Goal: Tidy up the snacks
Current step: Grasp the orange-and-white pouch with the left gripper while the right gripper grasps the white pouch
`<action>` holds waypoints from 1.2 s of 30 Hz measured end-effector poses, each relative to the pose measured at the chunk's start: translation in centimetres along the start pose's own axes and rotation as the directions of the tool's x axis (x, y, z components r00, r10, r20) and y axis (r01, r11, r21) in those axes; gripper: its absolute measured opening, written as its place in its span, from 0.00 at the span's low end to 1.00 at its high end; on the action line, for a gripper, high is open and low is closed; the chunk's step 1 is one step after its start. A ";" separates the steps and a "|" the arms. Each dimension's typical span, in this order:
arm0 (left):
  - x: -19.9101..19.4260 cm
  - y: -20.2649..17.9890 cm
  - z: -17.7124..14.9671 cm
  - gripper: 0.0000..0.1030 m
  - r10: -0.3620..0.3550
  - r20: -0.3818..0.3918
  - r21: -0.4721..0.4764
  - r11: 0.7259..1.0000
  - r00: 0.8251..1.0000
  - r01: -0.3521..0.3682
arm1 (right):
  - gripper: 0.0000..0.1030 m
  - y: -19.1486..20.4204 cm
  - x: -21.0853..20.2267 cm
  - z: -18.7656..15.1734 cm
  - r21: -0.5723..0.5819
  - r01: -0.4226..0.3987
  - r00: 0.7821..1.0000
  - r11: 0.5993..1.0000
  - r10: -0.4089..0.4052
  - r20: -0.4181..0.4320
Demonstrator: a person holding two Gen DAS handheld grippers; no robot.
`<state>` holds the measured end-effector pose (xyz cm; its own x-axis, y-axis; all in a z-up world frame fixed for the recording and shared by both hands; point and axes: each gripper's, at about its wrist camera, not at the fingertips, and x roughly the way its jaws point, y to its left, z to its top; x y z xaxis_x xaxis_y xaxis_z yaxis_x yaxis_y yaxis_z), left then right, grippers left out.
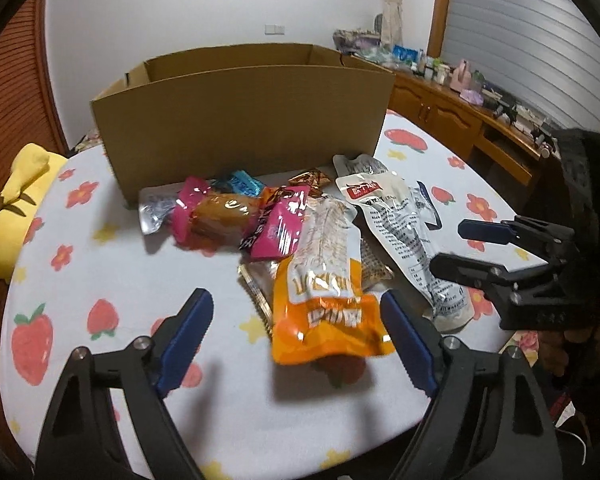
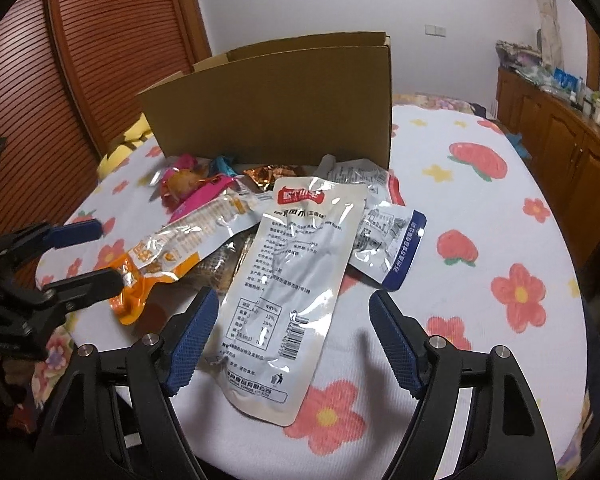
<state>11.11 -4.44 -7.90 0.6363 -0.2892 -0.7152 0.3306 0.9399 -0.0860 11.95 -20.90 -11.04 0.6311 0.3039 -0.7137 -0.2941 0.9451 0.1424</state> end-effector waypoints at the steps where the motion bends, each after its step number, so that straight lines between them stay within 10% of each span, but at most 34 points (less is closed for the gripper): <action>1: 0.3 0.0 0.2 0.83 -0.004 -0.010 0.002 1.000 1.000 0.004 | 0.78 0.0 0.0 -0.1 -0.003 0.001 1.000 1.000 -0.001 0.000; 10: 3.1 -0.2 2.3 0.68 -0.087 -0.108 -0.043 0.996 0.990 0.083 | 0.78 0.1 0.1 0.0 -0.029 0.003 1.000 1.000 -0.004 -0.012; 22: 4.9 -1.2 2.1 0.62 0.006 -0.202 0.070 0.998 0.979 0.009 | 0.78 0.0 0.6 0.6 -0.036 0.003 1.000 0.999 -0.004 -0.023; 36: 2.3 0.2 0.7 0.55 -0.044 -0.148 0.051 0.997 0.988 0.052 | 0.79 0.8 4.1 1.4 -0.065 -0.002 0.993 0.998 -0.006 -0.117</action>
<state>13.14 -5.07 -9.12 0.5105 -0.3005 -0.8057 0.3985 0.9130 -0.0880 15.30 -18.71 -12.90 0.5446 0.2825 -0.7897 -0.3413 0.9347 0.0991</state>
